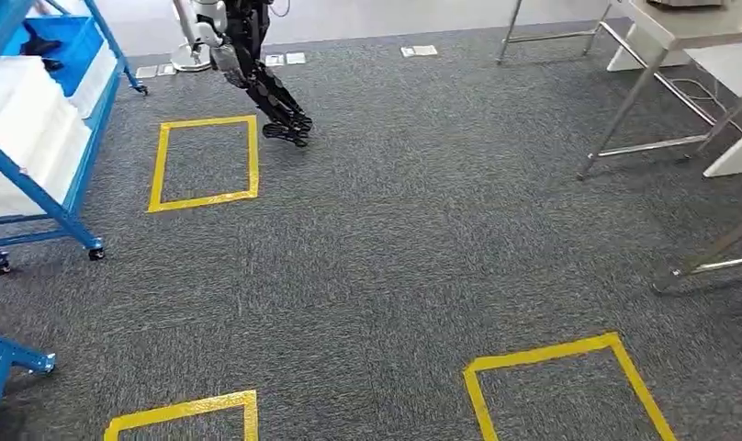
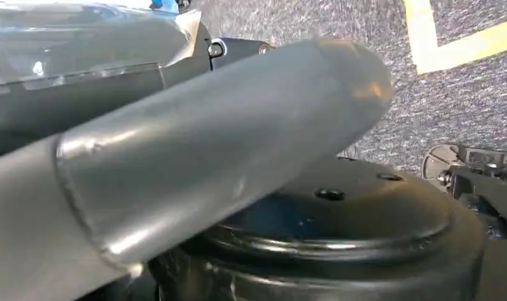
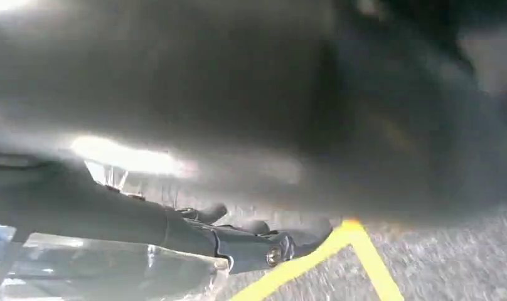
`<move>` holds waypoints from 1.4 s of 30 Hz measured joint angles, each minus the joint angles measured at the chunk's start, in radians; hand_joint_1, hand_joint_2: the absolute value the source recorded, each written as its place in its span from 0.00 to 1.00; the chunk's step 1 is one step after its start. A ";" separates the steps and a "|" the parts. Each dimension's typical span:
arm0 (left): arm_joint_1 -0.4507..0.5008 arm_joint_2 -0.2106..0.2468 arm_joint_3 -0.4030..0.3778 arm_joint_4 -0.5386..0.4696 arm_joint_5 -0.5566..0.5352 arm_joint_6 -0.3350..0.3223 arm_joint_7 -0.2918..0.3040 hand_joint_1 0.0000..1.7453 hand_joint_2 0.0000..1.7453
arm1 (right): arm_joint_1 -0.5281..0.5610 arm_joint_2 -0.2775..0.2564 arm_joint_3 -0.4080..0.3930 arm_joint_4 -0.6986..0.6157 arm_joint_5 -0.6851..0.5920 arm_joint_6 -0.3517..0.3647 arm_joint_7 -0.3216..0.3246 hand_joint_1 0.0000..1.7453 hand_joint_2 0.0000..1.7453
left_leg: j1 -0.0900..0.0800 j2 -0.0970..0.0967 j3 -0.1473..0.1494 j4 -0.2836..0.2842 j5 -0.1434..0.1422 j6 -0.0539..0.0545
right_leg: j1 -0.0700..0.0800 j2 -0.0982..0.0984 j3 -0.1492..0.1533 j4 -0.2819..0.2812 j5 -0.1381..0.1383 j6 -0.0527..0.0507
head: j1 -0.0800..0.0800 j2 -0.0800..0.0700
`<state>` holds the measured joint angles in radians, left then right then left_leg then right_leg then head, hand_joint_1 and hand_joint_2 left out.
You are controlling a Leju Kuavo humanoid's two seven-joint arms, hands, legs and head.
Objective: Take the parts from the cabinet and place them on the table.
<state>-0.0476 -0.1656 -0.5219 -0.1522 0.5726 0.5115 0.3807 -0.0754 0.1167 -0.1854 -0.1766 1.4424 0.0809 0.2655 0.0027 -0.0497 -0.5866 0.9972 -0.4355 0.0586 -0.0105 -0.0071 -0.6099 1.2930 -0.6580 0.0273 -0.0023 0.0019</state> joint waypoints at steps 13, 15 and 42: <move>0.007 0.009 -0.006 -0.001 0.086 -0.015 -0.093 0.00 0.00 | 0.013 0.005 -0.049 0.001 -0.056 -0.012 0.017 0.00 0.00 | 0.003 0.040 -0.131 0.235 -0.113 -0.058 | -0.005 -0.006 0.123 -0.311 0.144 -0.021 | -0.010 0.000; 0.012 0.010 0.018 -0.001 0.120 -0.020 -0.124 0.00 0.00 | 0.014 0.003 -0.058 0.001 -0.061 -0.014 0.017 0.00 0.00 | 0.007 0.047 -0.172 0.319 -0.128 -0.063 | -0.002 -0.039 0.123 -0.311 0.141 -0.024 | -0.010 0.000; 0.035 0.011 0.129 0.000 0.220 -0.069 -0.216 0.00 1.00 | 0.015 0.009 -0.099 0.000 -0.086 -0.028 0.018 0.00 0.00 | -0.002 0.030 -0.058 0.128 -0.077 -0.049 | -0.009 0.009 0.114 -0.294 0.140 -0.008 | -0.013 0.000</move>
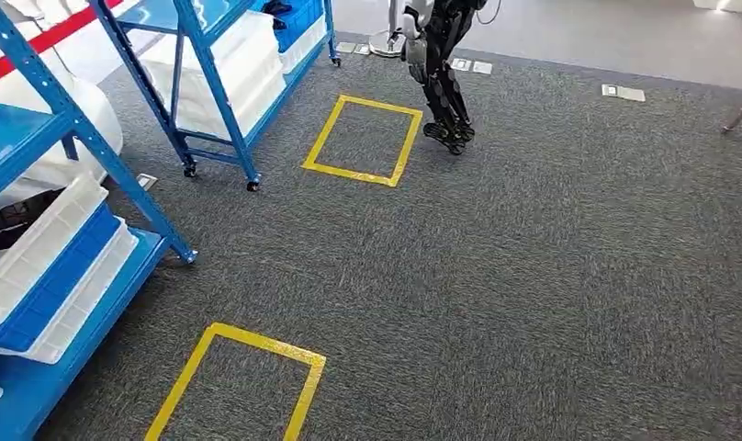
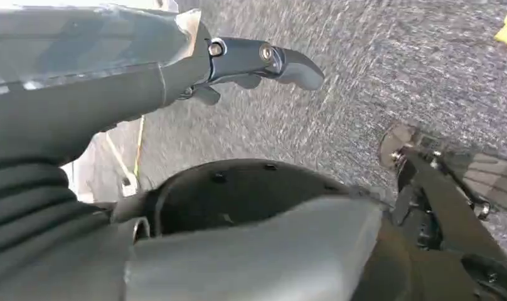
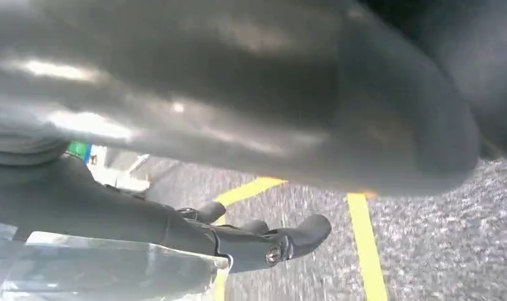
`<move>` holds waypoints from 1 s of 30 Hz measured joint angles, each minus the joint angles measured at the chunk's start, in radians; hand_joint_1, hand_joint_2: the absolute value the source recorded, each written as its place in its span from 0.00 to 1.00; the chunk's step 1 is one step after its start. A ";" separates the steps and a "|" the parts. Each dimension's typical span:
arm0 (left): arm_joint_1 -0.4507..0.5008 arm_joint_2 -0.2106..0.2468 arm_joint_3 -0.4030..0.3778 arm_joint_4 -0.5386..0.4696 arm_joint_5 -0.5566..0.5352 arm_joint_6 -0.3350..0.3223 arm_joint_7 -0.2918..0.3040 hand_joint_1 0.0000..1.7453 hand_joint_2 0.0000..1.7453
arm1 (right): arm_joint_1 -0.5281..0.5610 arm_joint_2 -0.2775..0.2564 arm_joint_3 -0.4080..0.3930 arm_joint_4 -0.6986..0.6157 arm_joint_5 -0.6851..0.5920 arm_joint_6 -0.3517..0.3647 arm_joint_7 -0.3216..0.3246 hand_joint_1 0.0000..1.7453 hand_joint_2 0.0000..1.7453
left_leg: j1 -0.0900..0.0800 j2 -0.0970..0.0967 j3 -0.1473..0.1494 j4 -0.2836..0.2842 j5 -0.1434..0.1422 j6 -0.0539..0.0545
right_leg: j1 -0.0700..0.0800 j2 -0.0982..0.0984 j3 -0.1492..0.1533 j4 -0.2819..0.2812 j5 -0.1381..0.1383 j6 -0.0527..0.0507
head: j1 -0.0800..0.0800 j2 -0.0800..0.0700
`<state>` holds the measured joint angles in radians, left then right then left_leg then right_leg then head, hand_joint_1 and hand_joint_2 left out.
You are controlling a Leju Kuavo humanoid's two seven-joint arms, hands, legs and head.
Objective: Take the parts from the cabinet and place them on the table.
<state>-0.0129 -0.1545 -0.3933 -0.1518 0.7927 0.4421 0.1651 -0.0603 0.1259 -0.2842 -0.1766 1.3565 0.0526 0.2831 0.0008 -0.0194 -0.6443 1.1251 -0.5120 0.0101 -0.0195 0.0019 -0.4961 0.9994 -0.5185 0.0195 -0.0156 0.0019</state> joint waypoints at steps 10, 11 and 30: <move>0.008 0.001 0.047 0.000 0.042 -0.029 -0.034 0.00 1.00 | 0.003 0.004 -0.026 0.000 -0.019 -0.008 0.007 0.00 0.00 | -0.021 0.102 0.066 -0.100 0.043 0.027 | 0.026 -0.114 0.012 0.002 -0.019 -0.010 | 0.002 0.000; 0.009 0.001 0.049 0.000 0.043 -0.032 -0.035 0.00 1.00 | 0.002 0.005 -0.027 0.000 -0.019 -0.008 0.007 0.00 0.00 | -0.023 0.092 0.061 -0.100 0.044 0.028 | 0.025 -0.124 0.013 0.000 -0.020 -0.008 | 0.002 0.000; -0.001 0.003 0.077 0.000 0.054 -0.062 -0.079 0.00 1.00 | 0.004 0.004 -0.058 -0.001 -0.038 -0.034 0.004 0.00 0.00 | -0.006 -0.024 0.024 -0.051 0.031 0.002 | -0.009 0.018 -0.006 0.009 -0.001 -0.004 | -0.005 0.000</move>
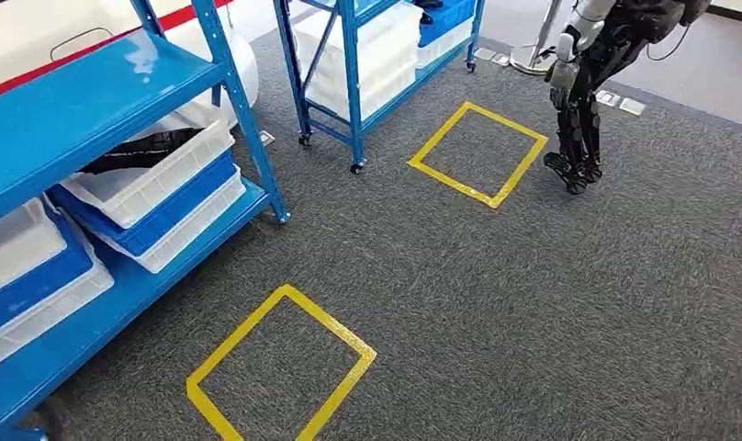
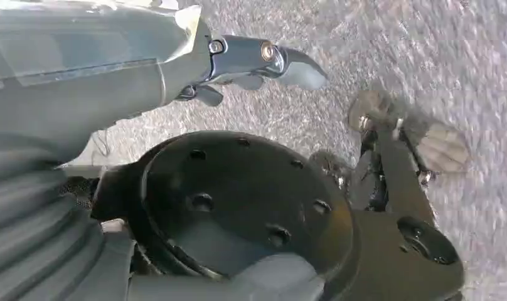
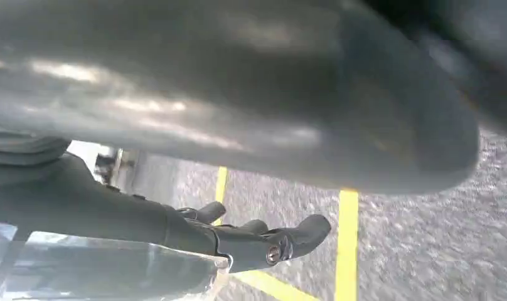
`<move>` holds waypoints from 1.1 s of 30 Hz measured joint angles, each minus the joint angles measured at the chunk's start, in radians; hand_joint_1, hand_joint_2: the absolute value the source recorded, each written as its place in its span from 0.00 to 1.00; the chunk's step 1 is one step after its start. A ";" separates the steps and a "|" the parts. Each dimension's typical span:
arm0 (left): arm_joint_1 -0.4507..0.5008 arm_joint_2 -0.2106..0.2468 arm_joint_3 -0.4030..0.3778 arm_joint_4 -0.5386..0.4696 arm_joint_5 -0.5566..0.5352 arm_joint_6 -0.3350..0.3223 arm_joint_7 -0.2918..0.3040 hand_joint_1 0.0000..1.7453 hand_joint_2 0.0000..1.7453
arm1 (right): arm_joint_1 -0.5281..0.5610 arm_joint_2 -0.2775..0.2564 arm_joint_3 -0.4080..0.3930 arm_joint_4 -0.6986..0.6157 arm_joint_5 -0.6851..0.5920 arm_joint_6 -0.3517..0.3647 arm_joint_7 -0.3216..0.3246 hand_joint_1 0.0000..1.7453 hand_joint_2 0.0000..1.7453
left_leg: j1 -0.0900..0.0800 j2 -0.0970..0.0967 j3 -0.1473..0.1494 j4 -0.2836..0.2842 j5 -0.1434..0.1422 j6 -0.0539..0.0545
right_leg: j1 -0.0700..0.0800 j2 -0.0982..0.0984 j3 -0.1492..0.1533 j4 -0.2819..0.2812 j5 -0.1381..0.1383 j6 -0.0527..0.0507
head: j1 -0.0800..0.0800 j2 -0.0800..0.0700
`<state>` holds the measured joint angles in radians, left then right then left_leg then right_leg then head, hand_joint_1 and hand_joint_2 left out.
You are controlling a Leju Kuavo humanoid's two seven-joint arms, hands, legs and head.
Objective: Take the parts from the cabinet and place them on the table.
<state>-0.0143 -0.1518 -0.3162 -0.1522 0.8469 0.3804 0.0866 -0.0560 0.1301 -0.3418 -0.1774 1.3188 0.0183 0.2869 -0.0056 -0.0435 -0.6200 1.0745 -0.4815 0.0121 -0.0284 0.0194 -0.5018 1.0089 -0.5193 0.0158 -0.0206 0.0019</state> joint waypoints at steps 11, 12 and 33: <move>-0.003 0.001 0.006 -0.001 -0.002 -0.031 -0.054 0.00 0.00 | 0.000 -0.003 -0.013 0.000 -0.002 -0.017 -0.015 0.00 0.00 | -0.022 0.111 0.047 -0.048 0.003 0.031 | 0.033 -0.131 0.003 0.000 -0.016 -0.011 | 0.002 0.000; -0.002 0.001 0.006 -0.001 -0.001 -0.032 -0.056 0.00 0.00 | -0.001 -0.003 -0.014 0.000 -0.001 -0.019 -0.016 0.00 0.00 | -0.024 0.098 0.044 -0.048 0.004 0.035 | 0.031 -0.144 0.005 -0.003 -0.015 -0.010 | 0.000 0.000; -0.003 0.001 0.006 0.000 0.000 -0.044 -0.127 0.00 0.00 | 0.004 -0.013 -0.017 -0.001 0.015 -0.037 -0.026 0.00 0.00 | 0.009 0.038 -0.081 0.196 -0.110 -0.006 | 0.004 -0.041 -0.025 0.011 0.008 -0.005 | -0.008 0.000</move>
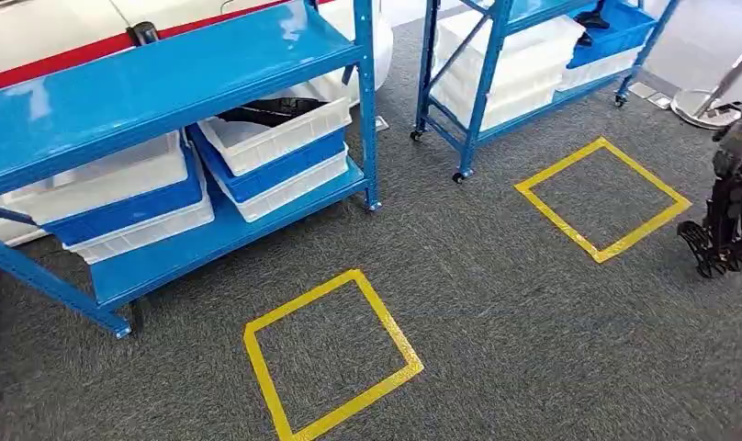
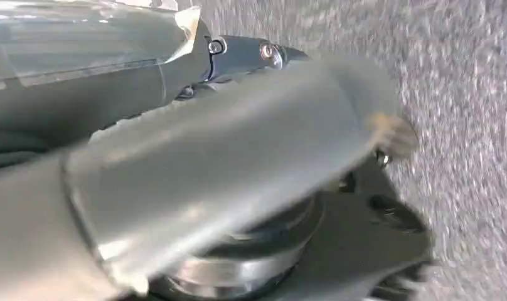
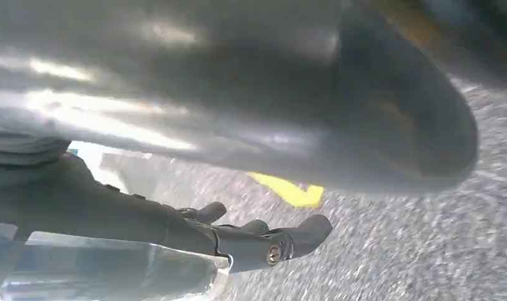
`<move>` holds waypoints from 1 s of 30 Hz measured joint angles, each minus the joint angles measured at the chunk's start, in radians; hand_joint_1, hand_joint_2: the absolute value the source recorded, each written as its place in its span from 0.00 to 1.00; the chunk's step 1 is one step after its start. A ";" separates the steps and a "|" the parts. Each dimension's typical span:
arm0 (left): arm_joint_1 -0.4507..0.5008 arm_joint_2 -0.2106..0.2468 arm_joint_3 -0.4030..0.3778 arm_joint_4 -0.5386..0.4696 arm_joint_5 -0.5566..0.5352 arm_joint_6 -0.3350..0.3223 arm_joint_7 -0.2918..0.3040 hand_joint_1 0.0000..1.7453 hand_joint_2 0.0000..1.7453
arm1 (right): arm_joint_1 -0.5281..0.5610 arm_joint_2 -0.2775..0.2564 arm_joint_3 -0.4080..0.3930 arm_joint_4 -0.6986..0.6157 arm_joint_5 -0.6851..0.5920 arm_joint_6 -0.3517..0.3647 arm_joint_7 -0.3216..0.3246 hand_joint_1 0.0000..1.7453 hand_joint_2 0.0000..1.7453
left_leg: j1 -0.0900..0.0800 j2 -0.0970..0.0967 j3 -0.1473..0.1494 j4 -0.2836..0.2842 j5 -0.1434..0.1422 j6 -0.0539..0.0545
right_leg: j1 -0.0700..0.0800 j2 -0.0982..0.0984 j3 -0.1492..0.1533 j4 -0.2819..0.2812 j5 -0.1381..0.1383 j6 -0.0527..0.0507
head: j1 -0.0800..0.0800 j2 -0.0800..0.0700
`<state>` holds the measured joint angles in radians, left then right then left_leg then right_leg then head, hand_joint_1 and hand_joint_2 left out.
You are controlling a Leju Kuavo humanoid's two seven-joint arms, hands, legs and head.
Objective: Take the parts from the cabinet and place them on the table.
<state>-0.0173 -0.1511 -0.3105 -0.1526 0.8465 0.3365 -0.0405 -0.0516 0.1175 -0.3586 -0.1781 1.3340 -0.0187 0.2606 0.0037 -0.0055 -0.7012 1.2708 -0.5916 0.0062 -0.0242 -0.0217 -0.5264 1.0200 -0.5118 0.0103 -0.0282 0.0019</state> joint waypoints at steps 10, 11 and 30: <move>-0.003 0.001 -0.012 0.000 -0.010 0.000 -0.025 0.00 0.00 | -0.007 0.001 -0.003 0.000 -0.006 -0.002 0.003 0.00 0.00 | -0.027 0.055 0.103 -0.238 0.126 0.043 | 0.021 -0.109 0.025 -0.008 -0.021 0.007 | 0.000 0.000; -0.003 0.001 -0.012 0.000 -0.010 0.000 -0.026 0.00 0.00 | -0.009 0.002 -0.003 -0.001 -0.006 -0.004 0.002 0.00 0.00 | -0.020 0.038 0.118 -0.254 0.137 0.049 | 0.029 -0.118 0.030 -0.008 -0.026 0.013 | 0.001 0.000; -0.003 0.000 -0.013 -0.001 0.000 0.034 -0.039 0.00 0.00 | -0.005 -0.006 -0.008 -0.001 -0.005 -0.016 -0.016 0.00 0.00 | -0.011 -0.033 0.128 -0.248 0.128 0.074 | 0.002 0.025 -0.016 0.004 0.012 0.032 | 0.015 0.000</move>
<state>-0.0205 -0.1507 -0.3235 -0.1534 0.8469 0.3708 -0.0797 -0.0570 0.1118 -0.3666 -0.1789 1.3294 -0.0343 0.2449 -0.0078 -0.0387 -0.5729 1.0230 -0.4638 0.0798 -0.0223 0.0035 -0.5419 1.0239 -0.4996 0.0428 -0.0134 0.0019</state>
